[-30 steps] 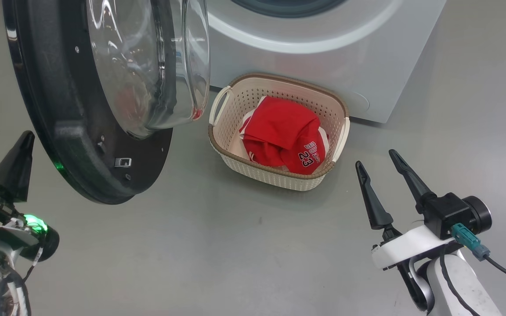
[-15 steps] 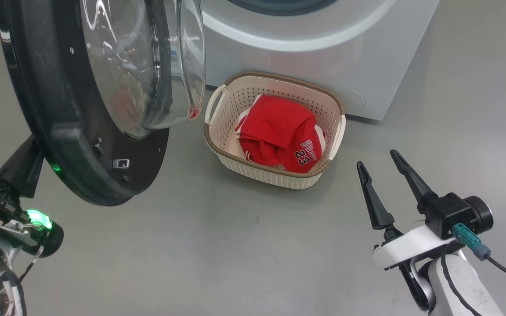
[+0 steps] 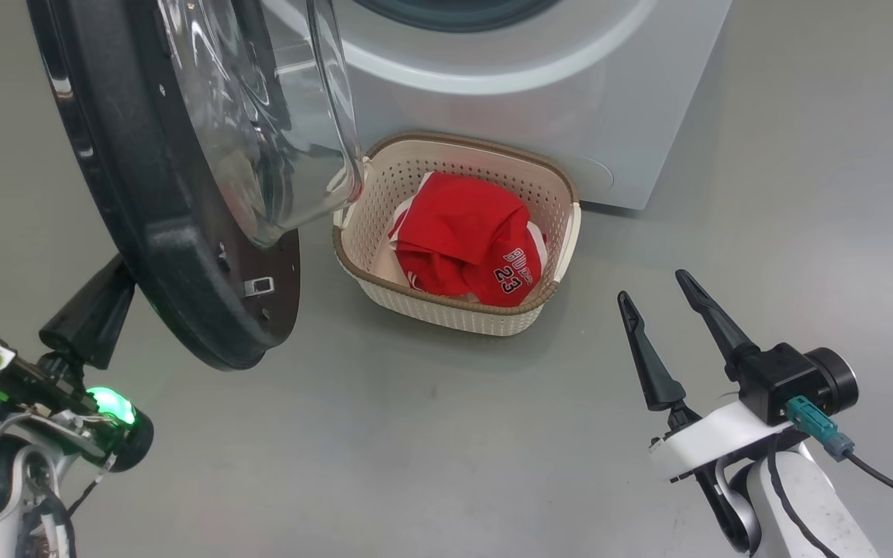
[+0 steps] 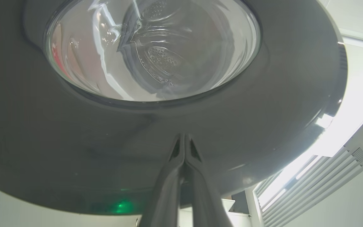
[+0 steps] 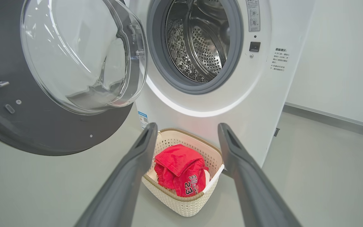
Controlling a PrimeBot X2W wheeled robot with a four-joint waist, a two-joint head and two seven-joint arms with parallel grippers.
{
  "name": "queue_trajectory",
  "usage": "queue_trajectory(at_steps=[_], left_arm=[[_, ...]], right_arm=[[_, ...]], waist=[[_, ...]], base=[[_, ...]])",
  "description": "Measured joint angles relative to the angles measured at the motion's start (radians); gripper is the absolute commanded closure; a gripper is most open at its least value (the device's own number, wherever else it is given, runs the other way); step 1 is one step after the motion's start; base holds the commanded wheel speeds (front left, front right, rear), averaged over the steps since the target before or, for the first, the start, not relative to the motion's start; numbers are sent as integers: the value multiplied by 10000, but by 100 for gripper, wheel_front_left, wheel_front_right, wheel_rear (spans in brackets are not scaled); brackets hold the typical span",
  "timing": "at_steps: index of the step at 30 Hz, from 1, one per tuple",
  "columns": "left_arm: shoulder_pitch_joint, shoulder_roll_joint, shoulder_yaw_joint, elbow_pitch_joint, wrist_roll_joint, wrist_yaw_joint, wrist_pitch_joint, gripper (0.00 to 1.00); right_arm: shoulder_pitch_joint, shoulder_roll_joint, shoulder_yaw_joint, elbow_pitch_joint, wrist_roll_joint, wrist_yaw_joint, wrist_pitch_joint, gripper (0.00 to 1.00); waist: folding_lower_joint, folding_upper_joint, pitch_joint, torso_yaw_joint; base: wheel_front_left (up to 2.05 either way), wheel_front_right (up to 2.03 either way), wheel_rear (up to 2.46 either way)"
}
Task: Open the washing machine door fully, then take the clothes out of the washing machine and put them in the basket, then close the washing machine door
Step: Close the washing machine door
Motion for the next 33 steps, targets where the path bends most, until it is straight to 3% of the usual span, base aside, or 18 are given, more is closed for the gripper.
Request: queue_trajectory(at_steps=[13, 33], left_arm=[[198, -65, -575, -224, -184, 0, -96, 100], [-230, -58, -899, -529, -738, 8, -1041, 100]], right_arm=[[-188, 52, 6, -52, 2, -2, 0, 0], [-391, 142, -132, -180, 224, -12, 0, 0]], waist=[[0, 0, 111, -872], [0, 0, 573, -2950]], base=[[0, 0, 0], [0, 0, 0]])
